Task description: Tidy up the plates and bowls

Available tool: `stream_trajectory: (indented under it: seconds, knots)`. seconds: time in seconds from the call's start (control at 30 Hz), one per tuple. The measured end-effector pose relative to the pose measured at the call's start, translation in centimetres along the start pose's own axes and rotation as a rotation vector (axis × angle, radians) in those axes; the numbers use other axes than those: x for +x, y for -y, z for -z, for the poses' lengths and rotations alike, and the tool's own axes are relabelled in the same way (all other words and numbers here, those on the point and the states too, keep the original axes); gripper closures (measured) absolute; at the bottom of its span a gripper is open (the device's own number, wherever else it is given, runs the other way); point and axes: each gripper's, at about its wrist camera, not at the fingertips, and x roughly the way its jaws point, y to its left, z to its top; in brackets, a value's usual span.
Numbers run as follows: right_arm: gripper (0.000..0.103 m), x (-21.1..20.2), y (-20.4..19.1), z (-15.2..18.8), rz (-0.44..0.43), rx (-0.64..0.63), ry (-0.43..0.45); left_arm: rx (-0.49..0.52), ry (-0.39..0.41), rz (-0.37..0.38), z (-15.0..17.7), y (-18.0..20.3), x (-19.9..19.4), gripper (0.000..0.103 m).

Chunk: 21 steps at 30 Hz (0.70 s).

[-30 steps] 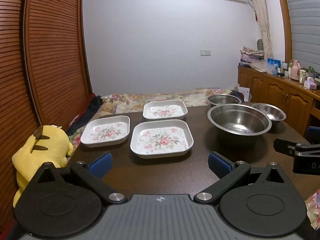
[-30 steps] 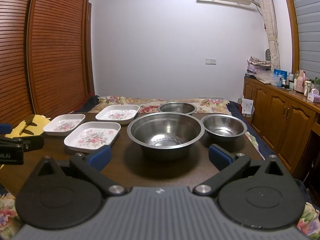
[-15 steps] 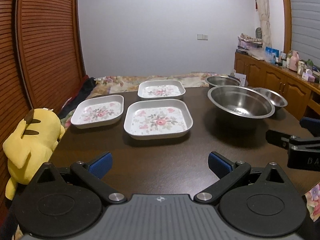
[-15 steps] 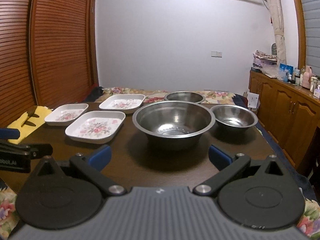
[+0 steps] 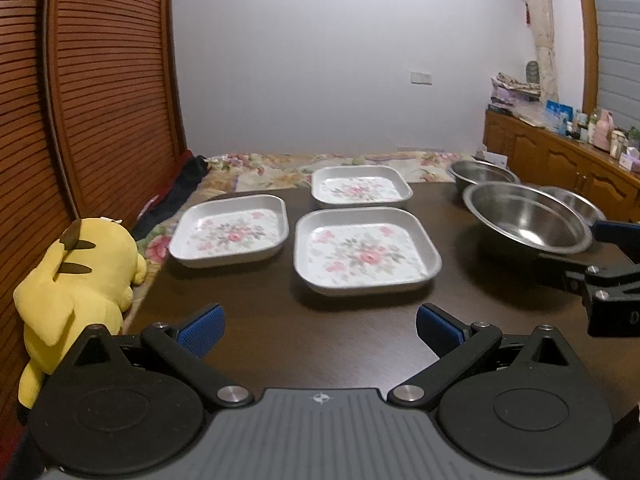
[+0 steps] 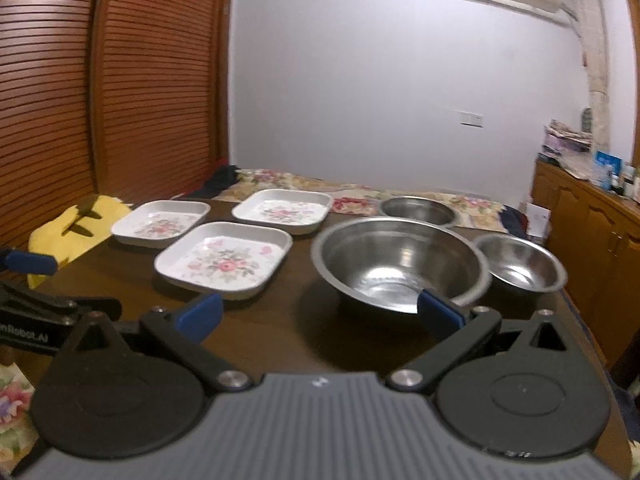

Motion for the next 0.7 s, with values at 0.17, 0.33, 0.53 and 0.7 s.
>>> stream_trajectory:
  seconds: [0.17, 0.33, 0.53, 0.7]
  knots:
    - [0.0, 1.3, -1.2, -1.1, -0.056, -0.011, -0.009, -0.016, 0.028, 0.0, -0.8, -2.1, 1.3, 0.0]
    - [0.002, 2.7, -2.8, -2.0, -0.106, -0.035, -0.015, -0.058, 0.007, 0.02, -0.9, -3.7, 3.7, 0.0]
    - [0.022, 5.7, -4.2, -2.4, -0.143, -0.032, -0.076, -0.111, -0.026, 0.09, -1.2, -5.4, 7.2, 0.016]
    - [0.034, 8.2, -5.7, -2.1, -0.127, -0.068, -0.114, -0.102, -0.027, 0.094, -2.2, -5.8, 9.1, 0.028]
